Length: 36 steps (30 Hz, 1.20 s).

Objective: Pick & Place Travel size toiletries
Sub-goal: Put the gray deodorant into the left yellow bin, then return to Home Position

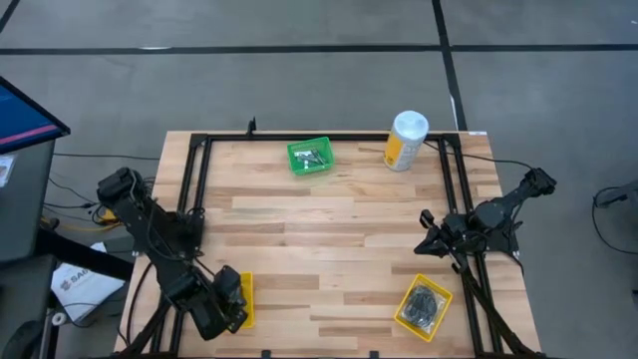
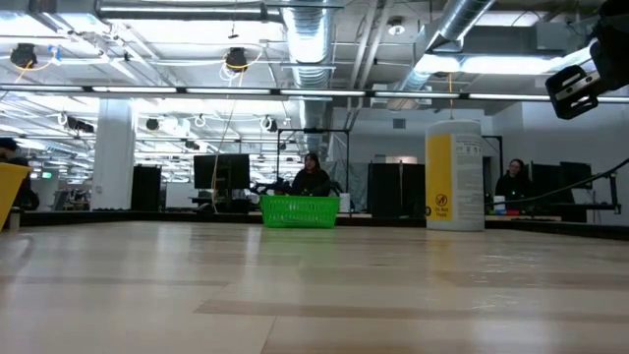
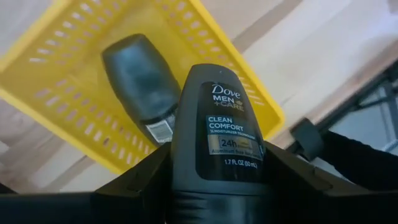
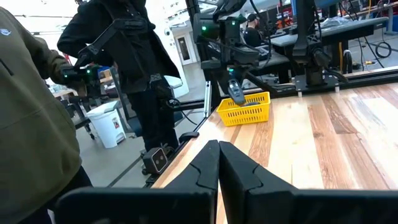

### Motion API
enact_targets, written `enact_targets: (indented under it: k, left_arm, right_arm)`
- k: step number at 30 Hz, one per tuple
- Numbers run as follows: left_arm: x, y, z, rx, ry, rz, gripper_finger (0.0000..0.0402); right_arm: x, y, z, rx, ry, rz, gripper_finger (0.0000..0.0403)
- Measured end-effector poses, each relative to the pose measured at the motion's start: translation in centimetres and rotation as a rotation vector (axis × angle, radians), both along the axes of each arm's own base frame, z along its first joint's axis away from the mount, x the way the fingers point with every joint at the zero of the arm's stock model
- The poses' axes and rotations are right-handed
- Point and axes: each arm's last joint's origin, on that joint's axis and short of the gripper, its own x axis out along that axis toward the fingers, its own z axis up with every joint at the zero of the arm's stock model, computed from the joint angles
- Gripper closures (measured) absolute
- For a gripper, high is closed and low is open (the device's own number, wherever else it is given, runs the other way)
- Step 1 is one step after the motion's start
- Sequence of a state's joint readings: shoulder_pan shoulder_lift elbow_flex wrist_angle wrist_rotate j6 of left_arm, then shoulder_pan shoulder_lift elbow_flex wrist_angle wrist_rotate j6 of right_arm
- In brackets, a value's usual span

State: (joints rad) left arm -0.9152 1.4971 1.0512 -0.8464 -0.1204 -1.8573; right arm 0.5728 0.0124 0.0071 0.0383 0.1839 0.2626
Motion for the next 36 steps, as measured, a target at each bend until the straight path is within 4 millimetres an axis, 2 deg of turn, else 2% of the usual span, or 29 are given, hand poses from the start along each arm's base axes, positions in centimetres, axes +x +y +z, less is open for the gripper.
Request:
enact_targets:
  k: [14, 17, 25, 28, 30, 32, 36]
  left_arm:
    - [0.4, -0.2, -2.1, 0.1, 0.084, 0.011, 0.0194]
    - [0.4, -0.2, -2.2, 0.108, 0.079, 0.011, 0.0177]
    - [0.6, 0.0, -2.0, 0.097, 0.071, 0.014, 0.0099]
    - [0.4, 0.3, -0.9, 0.067, 0.04, 0.006, 0.0083]
    - [0.1, 0.9, 0.6, 0.054, -0.043, -0.012, 0.008]
    - [-0.4, 2.0, 2.8, 0.078, -0.203, -0.048, 0.0083]
    - [-2.6, 5.5, 8.4, 0.231, -0.593, -0.153, 0.0112]
  right_arm:
    - [0.0, 0.0, 0.0, 0.0, 0.0, 0.0, 0.0403]
    - [0.0, 0.0, 0.0, 0.0, 0.0, 0.0, 0.0403]
    - [0.0, 0.0, 0.0, 0.0, 0.0, 0.0, 0.0403]
    - [0.0, 0.0, 0.0, 0.0, 0.0, 0.0, 0.0403]
    - [0.0, 0.0, 0.0, 0.0, 0.0, 0.0, 0.0403]
    - [0.0, 0.0, 0.0, 0.0, 0.0, 0.0, 0.0403]
    - [0.0, 0.0, 0.0, 0.0, 0.001, 0.0, 0.0403]
